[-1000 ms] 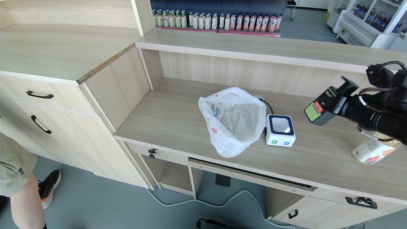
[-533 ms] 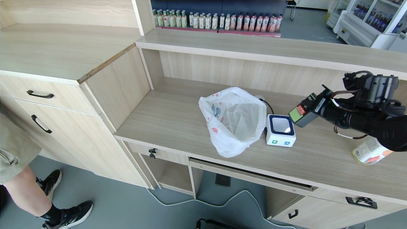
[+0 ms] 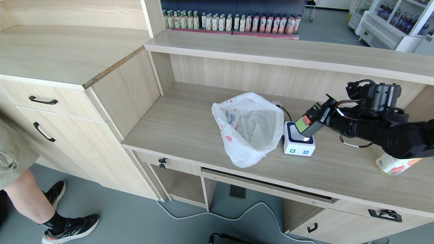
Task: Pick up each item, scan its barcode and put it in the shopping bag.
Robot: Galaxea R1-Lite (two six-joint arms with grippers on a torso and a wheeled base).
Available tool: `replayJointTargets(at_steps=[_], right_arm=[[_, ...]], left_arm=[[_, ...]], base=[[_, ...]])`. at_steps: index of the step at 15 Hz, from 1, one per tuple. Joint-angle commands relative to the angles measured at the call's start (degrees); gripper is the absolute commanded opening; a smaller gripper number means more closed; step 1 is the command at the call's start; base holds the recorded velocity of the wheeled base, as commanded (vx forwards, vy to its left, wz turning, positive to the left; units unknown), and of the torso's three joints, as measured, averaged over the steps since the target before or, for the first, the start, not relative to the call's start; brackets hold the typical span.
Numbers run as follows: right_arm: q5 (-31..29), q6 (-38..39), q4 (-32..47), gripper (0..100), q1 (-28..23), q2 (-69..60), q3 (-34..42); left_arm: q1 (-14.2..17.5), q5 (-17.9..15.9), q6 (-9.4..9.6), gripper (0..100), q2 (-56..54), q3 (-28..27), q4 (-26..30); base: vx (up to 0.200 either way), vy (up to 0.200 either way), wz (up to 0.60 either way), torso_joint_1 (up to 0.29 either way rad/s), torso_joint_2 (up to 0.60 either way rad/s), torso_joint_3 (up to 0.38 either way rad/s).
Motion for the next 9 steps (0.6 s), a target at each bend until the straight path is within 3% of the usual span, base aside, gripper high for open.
replayJointTargets(at_steps=[1, 9], right_arm=[[-0.02, -0.24, -0.09, 0, 0.39, 1.21, -0.12], [-0.11, -4.63, -1.23, 0, 0.3, 2.88, -1.26]], left_arm=[[0.01, 0.01, -0.04, 100, -0.02, 0.01, -0.03], [0.01, 0.01, -0.04, 100, -0.02, 0.01, -0.03]], base=[[0.0, 0.0, 0.0, 0.0, 0.0, 0.0], [0.0, 0.0, 0.0, 0.0, 0.0, 0.0]])
